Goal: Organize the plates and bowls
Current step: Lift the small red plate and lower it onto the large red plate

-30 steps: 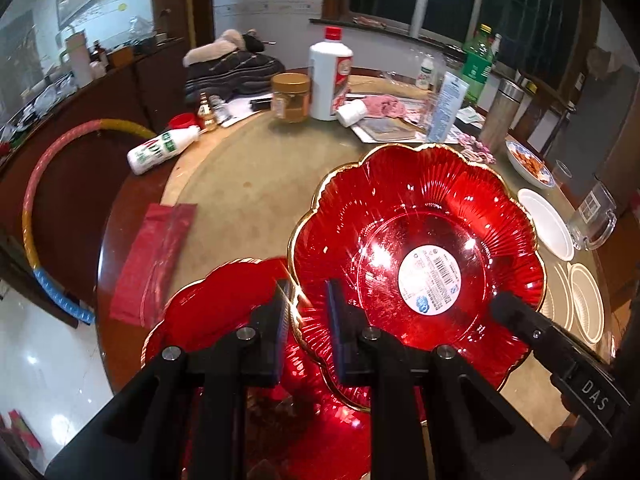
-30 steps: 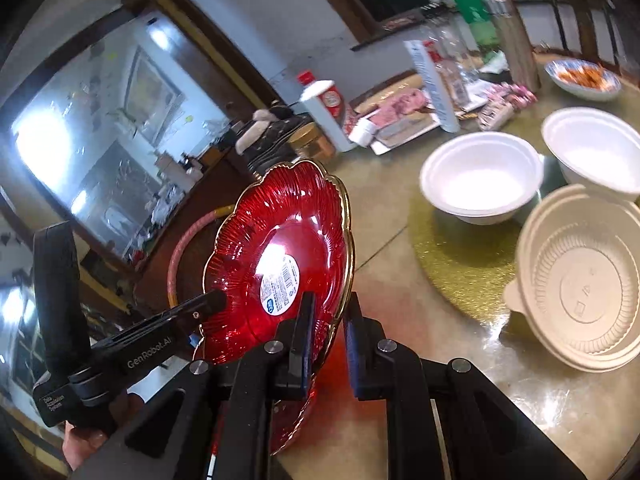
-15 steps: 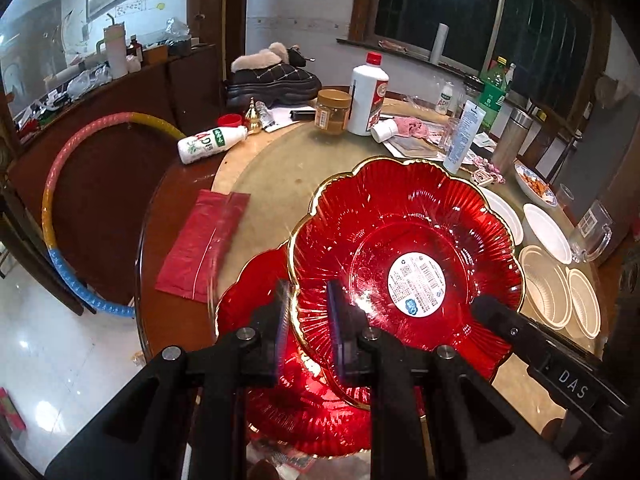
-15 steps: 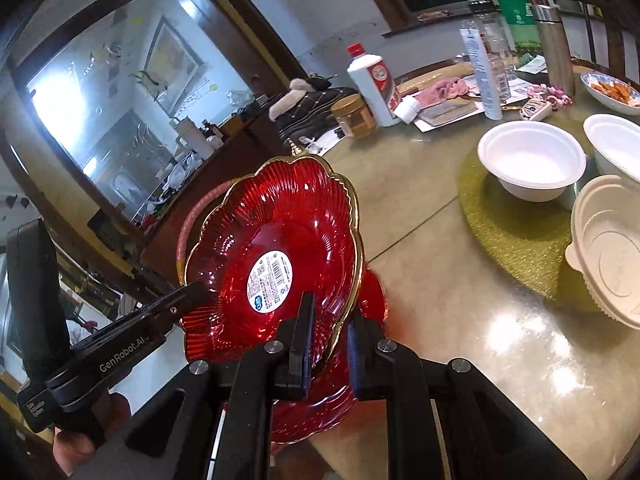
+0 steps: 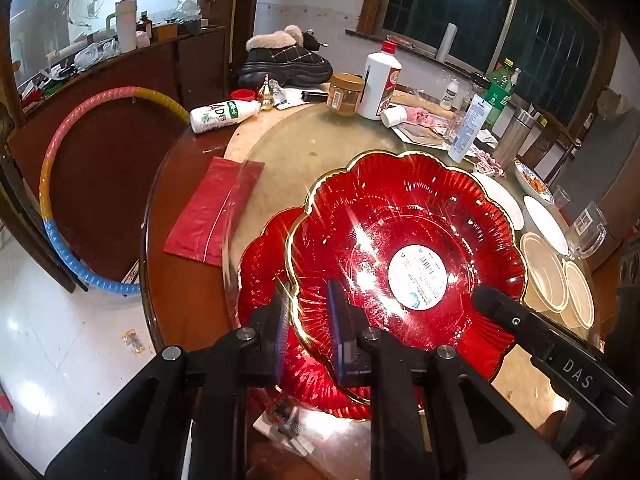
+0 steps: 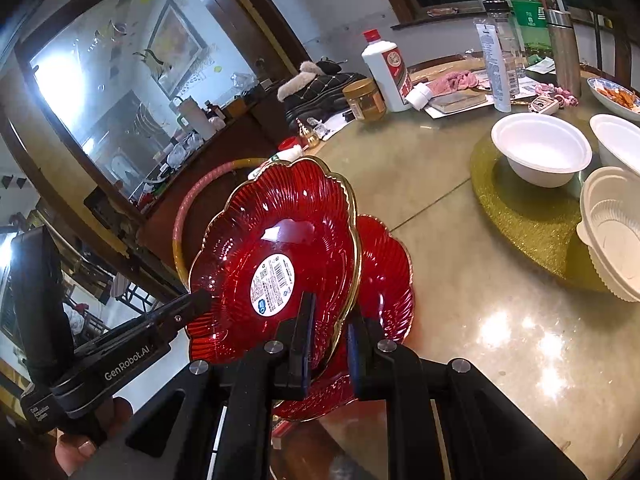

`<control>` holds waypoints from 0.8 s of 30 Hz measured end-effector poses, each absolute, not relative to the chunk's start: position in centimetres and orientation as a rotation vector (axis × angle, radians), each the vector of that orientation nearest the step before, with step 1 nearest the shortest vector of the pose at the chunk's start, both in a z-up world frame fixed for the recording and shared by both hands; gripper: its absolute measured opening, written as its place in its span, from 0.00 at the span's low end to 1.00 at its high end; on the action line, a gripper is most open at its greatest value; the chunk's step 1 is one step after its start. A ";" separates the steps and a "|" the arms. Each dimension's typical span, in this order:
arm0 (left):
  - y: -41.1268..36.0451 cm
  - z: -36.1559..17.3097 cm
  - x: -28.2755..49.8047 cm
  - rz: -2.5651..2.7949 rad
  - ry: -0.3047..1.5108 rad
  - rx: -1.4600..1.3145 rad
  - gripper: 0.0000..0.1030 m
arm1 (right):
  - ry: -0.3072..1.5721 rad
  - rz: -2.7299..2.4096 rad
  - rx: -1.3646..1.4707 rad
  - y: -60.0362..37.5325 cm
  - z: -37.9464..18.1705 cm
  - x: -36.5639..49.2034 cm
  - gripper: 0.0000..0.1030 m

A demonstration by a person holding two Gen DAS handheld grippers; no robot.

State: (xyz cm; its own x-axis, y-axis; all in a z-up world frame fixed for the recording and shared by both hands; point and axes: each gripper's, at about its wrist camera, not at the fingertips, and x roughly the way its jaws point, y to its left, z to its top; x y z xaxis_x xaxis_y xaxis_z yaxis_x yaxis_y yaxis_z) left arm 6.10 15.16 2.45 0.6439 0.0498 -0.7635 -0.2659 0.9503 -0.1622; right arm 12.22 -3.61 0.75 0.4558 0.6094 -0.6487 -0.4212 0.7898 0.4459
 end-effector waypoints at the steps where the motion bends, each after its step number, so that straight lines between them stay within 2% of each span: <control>1: 15.3 2.4 5.9 0.184 0.855 -0.273 0.15 | 0.895 0.645 0.231 -3.4 0.7 12.1 0.13; 24: 15.7 1.7 3.8 0.194 0.863 -0.288 0.15 | 0.917 0.655 0.208 -2.9 0.0 11.1 0.14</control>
State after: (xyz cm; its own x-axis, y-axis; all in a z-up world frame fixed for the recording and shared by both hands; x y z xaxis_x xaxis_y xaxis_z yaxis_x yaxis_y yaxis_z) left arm 3.79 15.66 1.69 0.6364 0.0519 -0.7696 -0.2833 0.9437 -0.1706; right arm 11.06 -2.92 0.03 0.4314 0.6060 -0.6683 -0.4352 0.7887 0.4343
